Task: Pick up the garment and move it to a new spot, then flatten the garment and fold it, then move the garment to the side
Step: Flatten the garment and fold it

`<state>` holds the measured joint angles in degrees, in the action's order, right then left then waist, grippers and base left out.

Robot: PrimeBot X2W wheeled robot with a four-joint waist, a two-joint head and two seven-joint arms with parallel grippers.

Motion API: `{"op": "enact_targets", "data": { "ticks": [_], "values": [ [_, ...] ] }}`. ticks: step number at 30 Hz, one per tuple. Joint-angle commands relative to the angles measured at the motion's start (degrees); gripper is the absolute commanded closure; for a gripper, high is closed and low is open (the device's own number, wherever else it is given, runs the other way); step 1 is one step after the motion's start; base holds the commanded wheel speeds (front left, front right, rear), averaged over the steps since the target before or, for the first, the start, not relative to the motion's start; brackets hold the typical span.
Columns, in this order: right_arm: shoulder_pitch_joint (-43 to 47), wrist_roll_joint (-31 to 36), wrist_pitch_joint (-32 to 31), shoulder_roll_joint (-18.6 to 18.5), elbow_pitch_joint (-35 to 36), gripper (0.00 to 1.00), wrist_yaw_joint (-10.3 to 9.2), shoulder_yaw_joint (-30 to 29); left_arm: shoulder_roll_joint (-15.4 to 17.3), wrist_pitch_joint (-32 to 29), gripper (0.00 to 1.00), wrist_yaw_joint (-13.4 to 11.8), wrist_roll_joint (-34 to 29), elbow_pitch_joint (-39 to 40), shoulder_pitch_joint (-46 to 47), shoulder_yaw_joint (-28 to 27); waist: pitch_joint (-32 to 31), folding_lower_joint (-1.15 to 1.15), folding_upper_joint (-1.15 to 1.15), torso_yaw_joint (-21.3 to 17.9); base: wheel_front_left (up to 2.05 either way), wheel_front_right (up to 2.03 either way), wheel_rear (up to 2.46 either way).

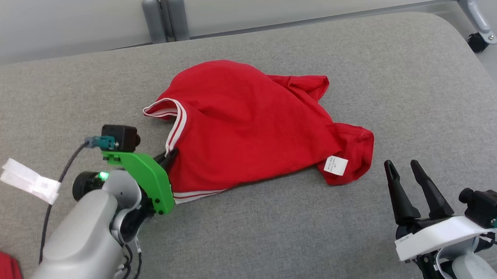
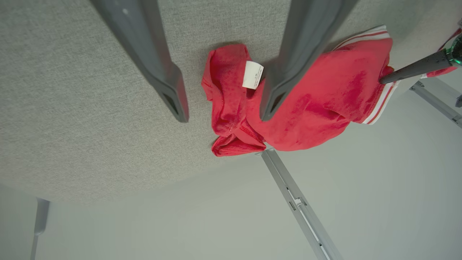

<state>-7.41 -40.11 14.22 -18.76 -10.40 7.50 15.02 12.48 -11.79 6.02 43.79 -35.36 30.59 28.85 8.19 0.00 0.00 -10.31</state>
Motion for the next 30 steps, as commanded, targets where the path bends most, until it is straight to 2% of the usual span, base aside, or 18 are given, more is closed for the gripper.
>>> {"op": "enact_targets", "data": {
  "ticks": [1, 9, 13, 19, 20, 21, 22, 26, 30],
  "values": [
    [-1.21, 0.35, 0.37, 0.09, 0.12, 0.00, -0.02, 0.04, 1.48, -0.29, 1.00, 0.40, 0.83, 1.42, 2.27, -0.56, 0.48, 0.00, 0.00, -0.39, 0.00, 0.00, 0.00],
    [-4.13, 0.39, 0.71, 1.23, 0.88, 0.00, -0.02, 0.27, 7.87, -6.76, 1.00, 0.07, 4.04, 7.67, 10.62, -4.94, 6.32, 0.00, 0.00, -3.89, 0.00, 0.00, 0.00],
    [-5.78, 0.42, 0.96, 2.62, 0.23, 0.00, -0.02, 1.51, 10.42, -8.72, 1.00, -0.37, 5.65, 4.83, 14.48, -7.67, 8.72, 0.00, 0.00, -6.58, 0.00, 0.00, 0.00],
    [-7.99, 0.60, 0.99, 4.17, -0.08, 0.00, -0.02, 1.92, 13.13, -6.53, 0.99, -0.13, 4.60, -3.18, 18.93, -9.08, 10.93, 0.00, 0.00, -10.33, 0.00, 0.00, 0.00],
    [-8.24, 0.55, 0.98, 4.40, -0.09, 0.00, -0.02, 1.99, 13.47, -6.26, 0.74, 0.08, 4.12, -4.78, 19.52, -8.78, 11.11, 0.00, 0.00, -10.82, 0.00, 0.00, 0.00],
    [-8.39, 0.63, 0.99, 4.53, -0.10, 0.00, -0.02, 1.93, 13.57, -6.00, 0.44, 0.28, 3.86, -6.00, 19.97, -8.52, 11.16, 0.00, 0.00, -11.08, 0.00, 0.00, 0.00],
    [-8.42, 0.75, 0.99, 4.69, -0.14, 0.00, -0.02, 1.96, 13.56, -5.61, 0.00, 0.55, 3.71, -7.51, 20.31, -8.20, 11.05, 0.00, 0.00, -11.36, 0.00, 0.00, 0.00],
    [-7.29, 1.10, 1.00, 5.13, -0.36, 0.00, -0.02, 1.39, 13.67, -4.90, 0.00, 1.18, 4.67, -10.79, 20.51, -7.01, 9.73, 0.00, 0.00, -10.95, 0.00, 0.00, 0.00],
    [-6.19, 1.64, 0.98, 5.18, -0.42, 0.00, -0.02, 1.16, 14.44, -3.92, 0.00, 1.49, 3.89, -9.66, 18.98, -3.95, 7.33, 0.00, 0.00, -9.09, 0.00, 0.00, 0.00]
  ]
}}
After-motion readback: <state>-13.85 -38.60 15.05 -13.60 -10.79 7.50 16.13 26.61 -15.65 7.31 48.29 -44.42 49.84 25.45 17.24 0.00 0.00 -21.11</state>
